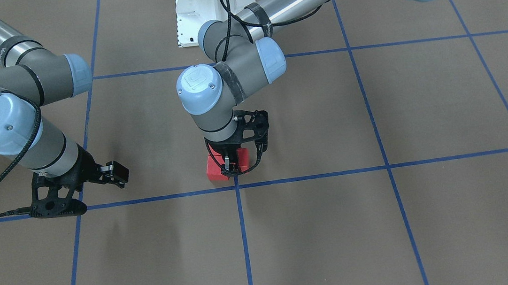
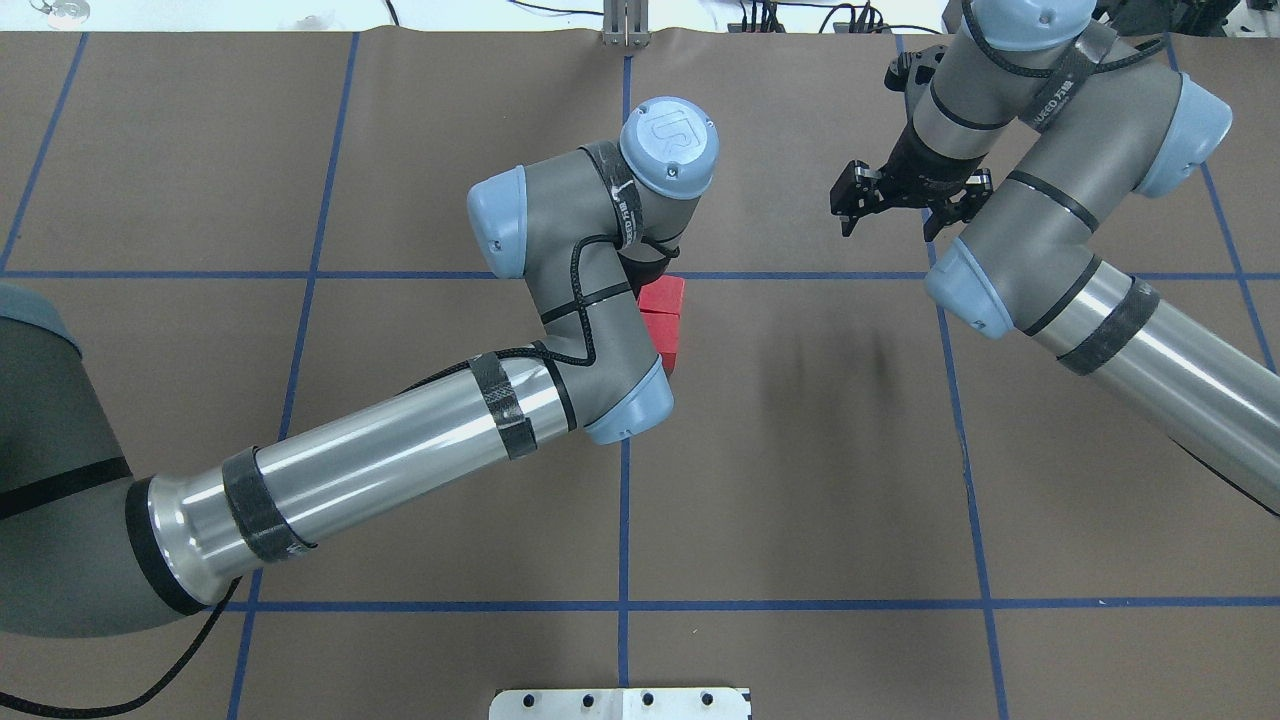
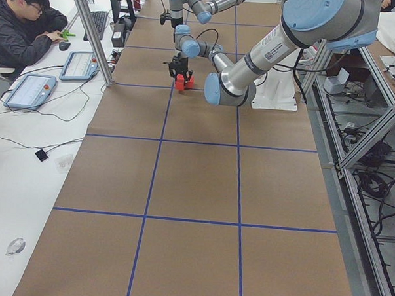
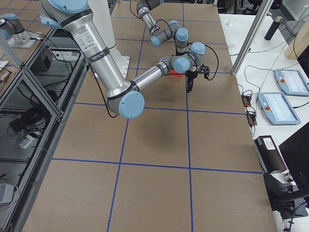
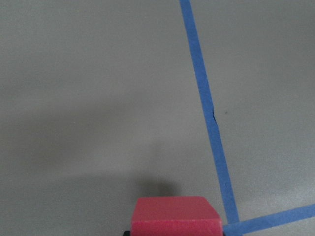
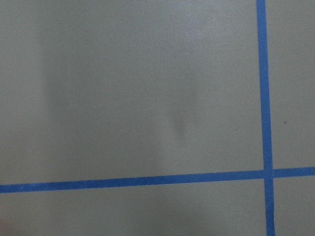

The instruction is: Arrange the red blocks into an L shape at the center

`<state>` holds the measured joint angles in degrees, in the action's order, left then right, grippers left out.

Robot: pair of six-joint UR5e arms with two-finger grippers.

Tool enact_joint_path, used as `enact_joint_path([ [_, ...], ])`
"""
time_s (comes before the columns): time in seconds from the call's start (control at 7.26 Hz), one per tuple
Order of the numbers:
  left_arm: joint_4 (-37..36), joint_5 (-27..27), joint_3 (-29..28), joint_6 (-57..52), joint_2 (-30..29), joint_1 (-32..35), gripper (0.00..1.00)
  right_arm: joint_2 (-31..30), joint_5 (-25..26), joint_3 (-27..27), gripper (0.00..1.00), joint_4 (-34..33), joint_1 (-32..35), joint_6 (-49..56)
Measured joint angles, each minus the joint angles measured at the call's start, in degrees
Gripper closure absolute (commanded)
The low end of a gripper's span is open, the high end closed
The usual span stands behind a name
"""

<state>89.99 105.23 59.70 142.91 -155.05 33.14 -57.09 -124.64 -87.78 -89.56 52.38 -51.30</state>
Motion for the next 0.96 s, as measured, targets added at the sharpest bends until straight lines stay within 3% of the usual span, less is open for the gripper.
enact_joint_path([
  [0.41, 0.01, -0.11, -0.5, 0.0, -0.26, -0.01, 0.98, 0.0, 0.01, 0.06, 0.01, 0.0, -0.03, 0.06],
  [0.55, 0.01, -0.13, -0.69, 0.0, -0.26, -0.01, 0.83, -0.01, 0.01, 0.06, 0.01, 0.0, -0.02, 0.06],
  [0.69, 0.01, -0.17, -0.79, 0.0, -0.26, -0.01, 0.73, -0.01, 0.01, 0.06, 0.01, 0.0, -0.01, 0.06],
  [0.96, -0.04, -0.14, -0.83, 0.0, -0.26, -0.01, 0.72, -0.01, 0.01, 0.06, 0.01, 0.0, 0.0, 0.06],
])
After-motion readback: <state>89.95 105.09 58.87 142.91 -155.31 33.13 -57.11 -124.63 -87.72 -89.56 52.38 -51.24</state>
